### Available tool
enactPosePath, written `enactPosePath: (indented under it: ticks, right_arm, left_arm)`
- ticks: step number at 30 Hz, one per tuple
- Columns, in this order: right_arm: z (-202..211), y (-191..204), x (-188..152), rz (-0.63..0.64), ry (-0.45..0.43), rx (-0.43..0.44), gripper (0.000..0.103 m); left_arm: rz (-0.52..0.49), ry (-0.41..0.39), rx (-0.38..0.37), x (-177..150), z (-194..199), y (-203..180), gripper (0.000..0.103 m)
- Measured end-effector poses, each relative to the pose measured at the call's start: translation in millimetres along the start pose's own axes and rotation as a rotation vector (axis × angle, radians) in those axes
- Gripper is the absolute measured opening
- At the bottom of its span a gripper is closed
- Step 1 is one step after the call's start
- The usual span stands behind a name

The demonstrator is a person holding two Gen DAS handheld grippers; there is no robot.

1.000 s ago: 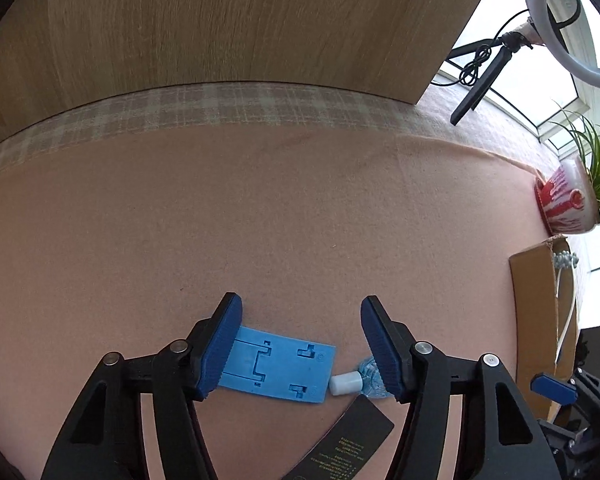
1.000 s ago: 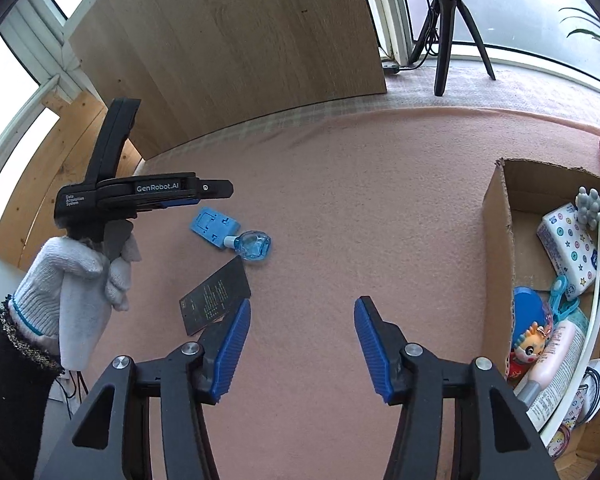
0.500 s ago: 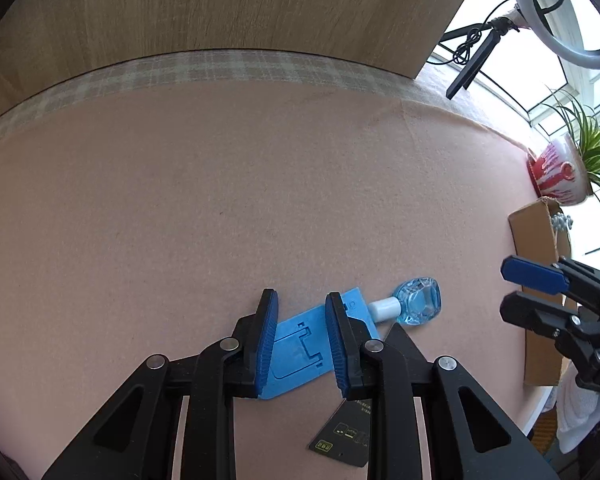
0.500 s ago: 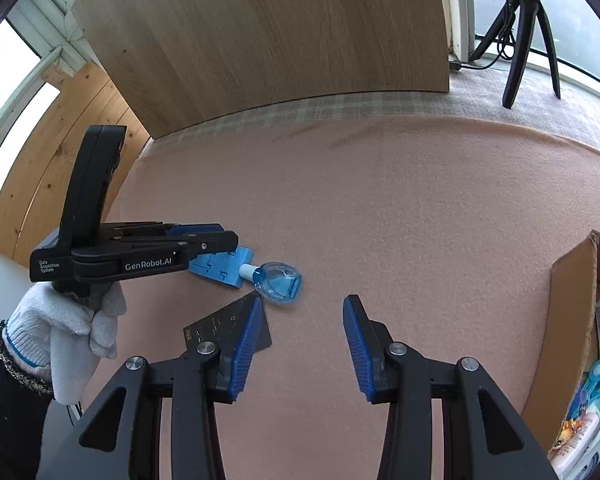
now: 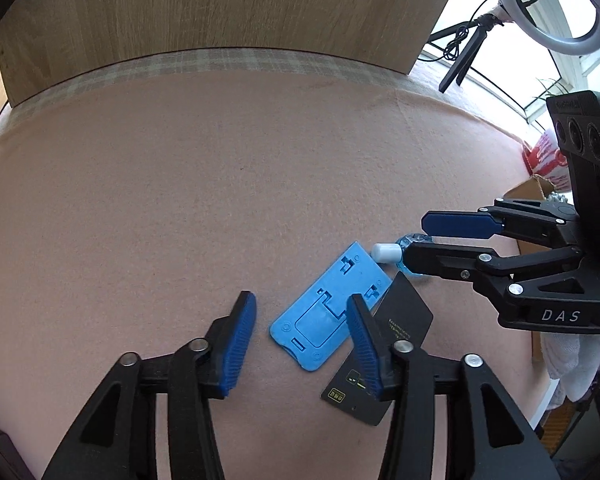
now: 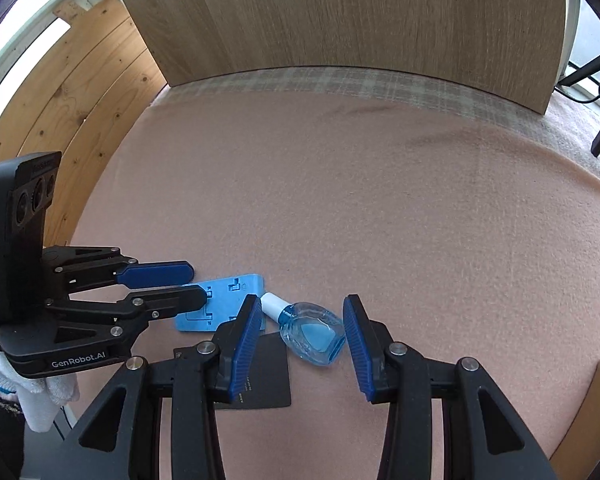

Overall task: Organize objects
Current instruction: 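Grasp the blue phone stand with the left tool while the right tool grasps the blue eye-drop bottle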

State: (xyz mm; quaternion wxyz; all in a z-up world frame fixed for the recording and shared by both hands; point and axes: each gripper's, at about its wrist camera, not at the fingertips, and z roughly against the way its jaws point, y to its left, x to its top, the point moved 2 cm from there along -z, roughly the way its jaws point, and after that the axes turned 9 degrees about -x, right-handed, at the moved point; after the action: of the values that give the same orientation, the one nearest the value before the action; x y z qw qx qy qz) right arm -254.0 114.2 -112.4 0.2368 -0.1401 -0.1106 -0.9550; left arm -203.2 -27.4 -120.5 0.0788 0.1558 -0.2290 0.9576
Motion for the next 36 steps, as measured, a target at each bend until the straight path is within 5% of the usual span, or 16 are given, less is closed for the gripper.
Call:
enactPosePath:
  ticks: [1,9,21,29,36]
  right_arm:
    - [-1,1,0,0.011,0.008,0.003,0.039]
    - [-7,12,-2,0.103,0.044,-0.036,0.039]
    - [-15,13,-8,0.132,0.041,-0.107,0.039]
    - [-11,11,-15,0.128,0.044,-0.158,0.033]
    - [-1,-3,-35,0.059,0.042,-0.177,0.033]
  left_arm:
    - [-0.025,-0.007,0.010,-1,2,-4,0.067]
    - [-0.209,0.069,0.052,-10,-8,-33,0.067]
    - [-0.169,0.058,0.094,-2,-16,-24,0.067]
    - [-0.199,0.066,0.088,-7,-19,-37,0.050]
    - [-0.165,0.040,0.096,-8,-19,-33,0.045]
